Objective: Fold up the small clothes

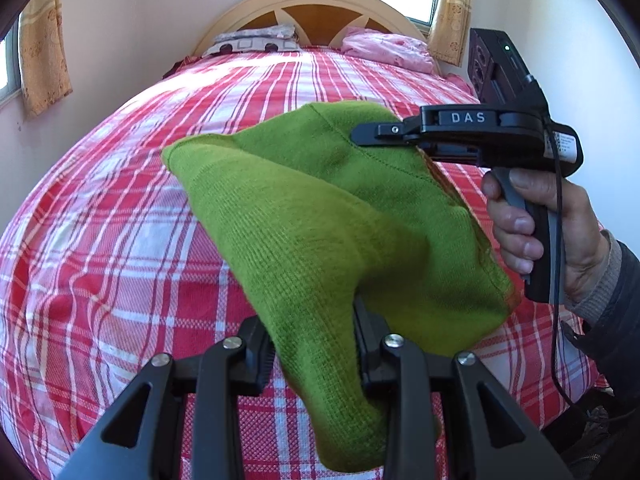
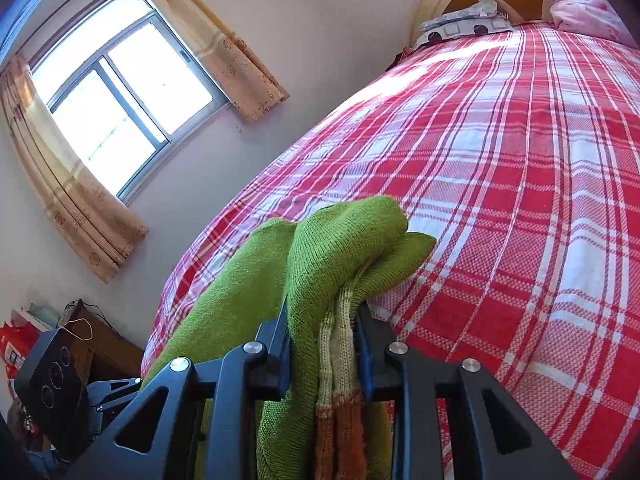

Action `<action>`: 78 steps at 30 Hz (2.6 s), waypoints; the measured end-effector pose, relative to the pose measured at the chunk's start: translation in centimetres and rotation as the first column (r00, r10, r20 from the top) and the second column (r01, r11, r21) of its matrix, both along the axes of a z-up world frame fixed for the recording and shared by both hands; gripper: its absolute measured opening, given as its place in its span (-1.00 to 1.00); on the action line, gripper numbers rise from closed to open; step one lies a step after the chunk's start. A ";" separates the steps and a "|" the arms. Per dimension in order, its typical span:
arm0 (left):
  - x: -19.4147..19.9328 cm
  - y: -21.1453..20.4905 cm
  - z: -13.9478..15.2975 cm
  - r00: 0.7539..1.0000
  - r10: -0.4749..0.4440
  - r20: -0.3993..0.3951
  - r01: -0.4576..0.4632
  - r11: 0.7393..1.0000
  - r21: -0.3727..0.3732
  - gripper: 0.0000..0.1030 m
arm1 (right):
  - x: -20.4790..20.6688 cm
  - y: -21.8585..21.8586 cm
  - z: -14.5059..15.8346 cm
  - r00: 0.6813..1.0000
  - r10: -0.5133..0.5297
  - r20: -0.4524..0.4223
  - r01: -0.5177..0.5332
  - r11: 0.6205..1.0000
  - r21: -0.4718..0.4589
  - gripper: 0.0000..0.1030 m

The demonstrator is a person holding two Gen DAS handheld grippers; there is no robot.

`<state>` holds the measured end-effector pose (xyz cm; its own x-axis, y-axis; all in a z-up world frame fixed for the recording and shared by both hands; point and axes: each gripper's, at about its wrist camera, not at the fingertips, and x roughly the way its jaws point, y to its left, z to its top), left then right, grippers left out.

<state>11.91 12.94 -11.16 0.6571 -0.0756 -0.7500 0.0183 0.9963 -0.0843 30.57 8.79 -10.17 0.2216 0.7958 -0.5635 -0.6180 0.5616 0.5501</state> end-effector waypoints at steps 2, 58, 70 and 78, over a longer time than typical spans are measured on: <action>-0.2 0.2 -0.5 1.000 0.001 -0.005 -0.001 1.000 -0.001 -0.35 | 0.3 -0.1 -0.4 1.000 -0.006 -0.010 0.006 1.000 0.001 -0.48; -2.0 3.8 0.4 0.968 0.213 0.130 -0.214 0.977 -0.008 1.00 | -12.1 -4.9 3.8 0.968 -0.117 0.222 0.135 0.989 -0.067 0.18; -4.7 2.0 7.2 0.934 0.176 0.311 -0.190 0.982 0.015 1.00 | -15.9 -7.6 7.8 0.922 -0.200 0.332 0.225 0.974 -0.039 0.19; -5.7 1.9 8.3 0.922 0.182 0.342 -0.195 0.981 0.004 1.00 | -16.4 -8.0 8.9 0.906 -0.232 0.353 0.254 0.967 -0.016 0.19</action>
